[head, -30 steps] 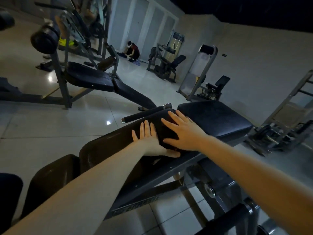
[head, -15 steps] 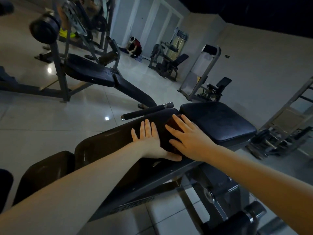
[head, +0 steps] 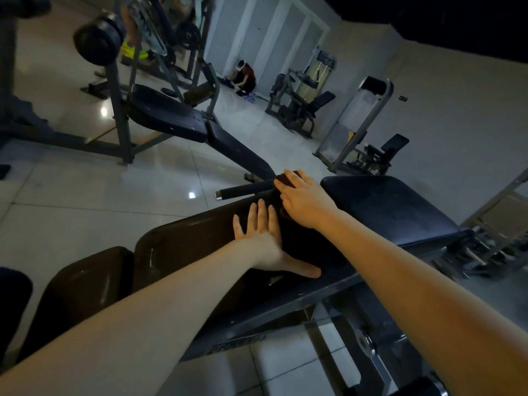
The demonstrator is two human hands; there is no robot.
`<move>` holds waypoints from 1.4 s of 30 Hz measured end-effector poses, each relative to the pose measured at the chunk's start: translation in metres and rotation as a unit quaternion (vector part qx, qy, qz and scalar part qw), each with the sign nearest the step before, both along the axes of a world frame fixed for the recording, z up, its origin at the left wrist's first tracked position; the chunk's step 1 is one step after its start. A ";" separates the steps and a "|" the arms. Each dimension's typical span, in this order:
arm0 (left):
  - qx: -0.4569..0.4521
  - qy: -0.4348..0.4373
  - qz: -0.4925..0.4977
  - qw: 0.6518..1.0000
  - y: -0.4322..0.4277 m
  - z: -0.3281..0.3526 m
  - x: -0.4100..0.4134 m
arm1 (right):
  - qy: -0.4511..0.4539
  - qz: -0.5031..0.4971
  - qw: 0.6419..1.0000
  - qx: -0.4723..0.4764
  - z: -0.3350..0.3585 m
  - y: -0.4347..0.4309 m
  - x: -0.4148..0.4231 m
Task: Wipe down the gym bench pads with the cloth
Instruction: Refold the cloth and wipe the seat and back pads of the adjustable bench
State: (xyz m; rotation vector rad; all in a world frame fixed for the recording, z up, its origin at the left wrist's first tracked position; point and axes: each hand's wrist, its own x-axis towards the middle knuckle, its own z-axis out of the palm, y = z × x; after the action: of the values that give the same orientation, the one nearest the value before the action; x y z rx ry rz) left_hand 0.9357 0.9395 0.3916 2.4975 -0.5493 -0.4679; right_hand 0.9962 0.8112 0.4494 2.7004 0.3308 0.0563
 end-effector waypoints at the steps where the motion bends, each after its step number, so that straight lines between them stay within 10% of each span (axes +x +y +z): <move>1: -0.002 0.001 0.005 1.000 -0.001 0.000 0.000 | 0.005 -0.003 1.000 0.007 0.001 0.000 -0.006; 11: 0.005 -0.013 0.005 1.000 -0.002 -0.003 0.003 | 0.057 0.006 0.998 0.035 0.013 -0.035 -0.132; 28: 0.020 0.018 -0.038 0.999 0.008 0.008 -0.001 | -0.024 -0.011 1.000 0.015 0.002 -0.013 -0.012; 42: 0.034 -0.006 -0.011 0.999 0.002 0.002 0.003 | 0.053 0.113 0.992 -0.030 -0.008 -0.049 -0.125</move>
State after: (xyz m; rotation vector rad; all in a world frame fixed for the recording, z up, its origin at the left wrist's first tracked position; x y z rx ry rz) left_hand 0.9385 0.9417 0.3936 2.5635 -0.5745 -0.4886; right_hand 0.8711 0.7624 0.4416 2.5993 0.6598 -0.0321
